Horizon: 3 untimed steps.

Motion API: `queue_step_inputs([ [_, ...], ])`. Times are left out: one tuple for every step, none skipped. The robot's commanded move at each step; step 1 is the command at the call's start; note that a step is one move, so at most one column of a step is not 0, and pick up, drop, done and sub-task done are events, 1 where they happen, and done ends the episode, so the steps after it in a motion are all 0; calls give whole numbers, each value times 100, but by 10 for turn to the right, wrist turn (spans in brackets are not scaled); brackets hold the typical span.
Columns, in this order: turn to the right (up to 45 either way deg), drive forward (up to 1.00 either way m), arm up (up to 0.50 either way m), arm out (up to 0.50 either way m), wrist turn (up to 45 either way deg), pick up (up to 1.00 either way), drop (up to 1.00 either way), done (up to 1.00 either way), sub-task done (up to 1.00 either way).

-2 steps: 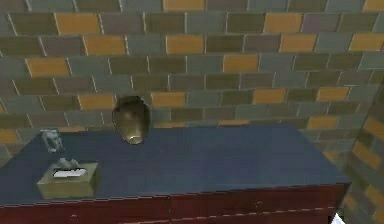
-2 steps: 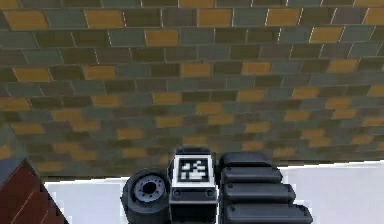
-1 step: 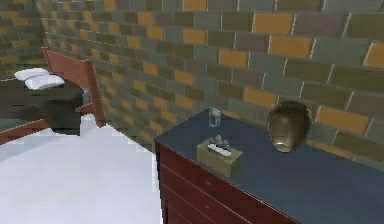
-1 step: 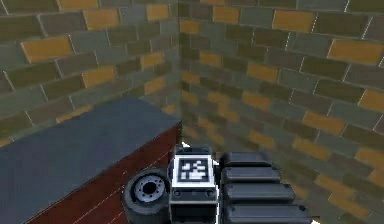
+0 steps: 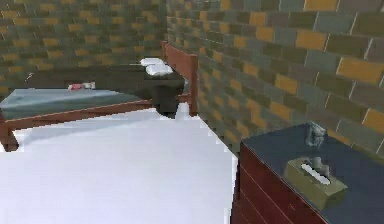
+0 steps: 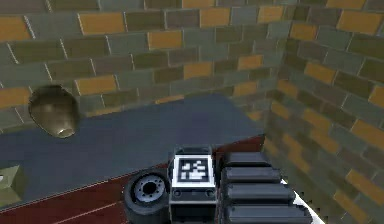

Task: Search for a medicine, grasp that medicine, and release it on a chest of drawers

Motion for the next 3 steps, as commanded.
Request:
queue_step_inputs([
  [0, 95, 0, 0, 0, 0, 0, 0, 0],
  [180, 0, 0, 0, 0, 0, 0, 0, 0],
  [0, 15, 0, 0, 0, 0, 0, 0, 0],
])
